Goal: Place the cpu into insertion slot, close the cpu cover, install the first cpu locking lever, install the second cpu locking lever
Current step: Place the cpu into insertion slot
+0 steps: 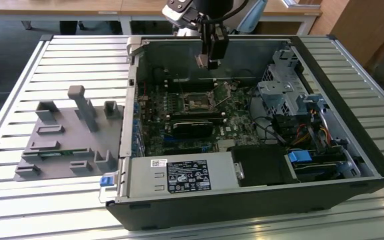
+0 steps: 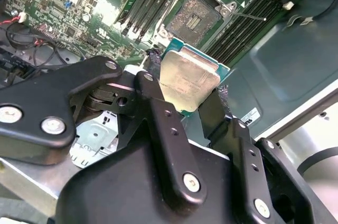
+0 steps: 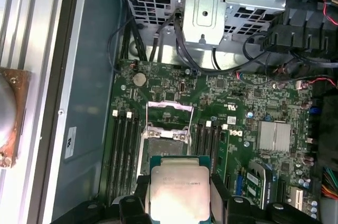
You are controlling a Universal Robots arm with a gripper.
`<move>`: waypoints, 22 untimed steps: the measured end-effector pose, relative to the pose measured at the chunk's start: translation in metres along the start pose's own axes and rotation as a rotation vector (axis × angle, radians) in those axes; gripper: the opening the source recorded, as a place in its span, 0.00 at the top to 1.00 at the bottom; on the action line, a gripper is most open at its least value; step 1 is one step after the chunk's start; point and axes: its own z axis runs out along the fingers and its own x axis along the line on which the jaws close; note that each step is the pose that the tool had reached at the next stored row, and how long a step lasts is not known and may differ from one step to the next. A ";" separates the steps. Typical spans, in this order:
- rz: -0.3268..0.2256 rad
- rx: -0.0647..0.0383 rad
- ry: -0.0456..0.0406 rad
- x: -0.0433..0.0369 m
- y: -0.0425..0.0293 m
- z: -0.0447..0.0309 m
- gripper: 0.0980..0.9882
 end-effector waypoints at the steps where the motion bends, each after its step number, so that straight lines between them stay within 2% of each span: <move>1: 0.007 0.000 -0.0007 0.0001 -0.0001 0.0009 0.51; 12: 0.041 -0.001 -0.0035 0.0006 -0.0006 0.0078 0.51; 22: 0.048 -0.003 -0.0044 0.0006 -0.0013 0.0160 0.51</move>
